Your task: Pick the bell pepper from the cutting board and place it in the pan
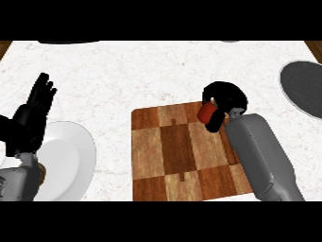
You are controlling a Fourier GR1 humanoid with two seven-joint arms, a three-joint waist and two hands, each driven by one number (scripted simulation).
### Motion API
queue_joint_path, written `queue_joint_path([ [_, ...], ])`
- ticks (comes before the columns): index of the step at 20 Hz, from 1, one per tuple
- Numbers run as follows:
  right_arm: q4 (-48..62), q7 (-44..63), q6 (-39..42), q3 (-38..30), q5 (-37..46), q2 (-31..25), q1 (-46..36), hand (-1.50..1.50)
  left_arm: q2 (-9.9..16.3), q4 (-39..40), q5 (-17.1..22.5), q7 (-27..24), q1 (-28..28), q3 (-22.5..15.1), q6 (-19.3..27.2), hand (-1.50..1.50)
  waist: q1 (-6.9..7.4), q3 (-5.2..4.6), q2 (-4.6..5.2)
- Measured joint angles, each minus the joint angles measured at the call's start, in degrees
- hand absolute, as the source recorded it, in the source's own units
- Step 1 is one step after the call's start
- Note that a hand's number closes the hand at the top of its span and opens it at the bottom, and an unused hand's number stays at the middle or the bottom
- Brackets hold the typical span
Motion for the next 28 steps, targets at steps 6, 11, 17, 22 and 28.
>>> queue_joint_path([
  [6, -14.38, 11.42, -10.45, -0.37, 4.6, 1.5, 1.62, 1.5, 0.31, -0.3, 0.29, 0.34, -0.19, 0.07, -0.54, 0.0, 0.5, -0.02, 0.08],
  [11, -28.07, 17.03, -11.73, -1.2, 6.12, 0.54, 4.87, 1.5, -0.42, -0.18, -0.23, 0.79, -1.35, -0.69, -0.12, 0.0, 1.16, -0.01, 0.4],
  [17, -35.04, 17.58, -14.29, -8.25, 1.79, -2.53, 5.52, 1.5, -0.07, 0.93, 0.1, 0.1, -2.03, -0.4, -1.13, 0.0, 2.18, 0.02, 0.82],
  [22, -33.27, 13.77, -17.0, -18.68, -6.99, -7.3, 4.01, 1.5, -0.59, -0.12, 0.07, 0.5, -1.84, -0.85, -1.08, 0.0, 2.65, 0.05, 0.99],
  [28, -19.65, 3.81, -21.43, -27.71, -11.8, -17.66, 3.31, 1.5, -0.74, 0.91, -0.13, 0.54, -3.14, -0.92, -1.17, 0.0, 3.21, 0.07, 1.29],
])
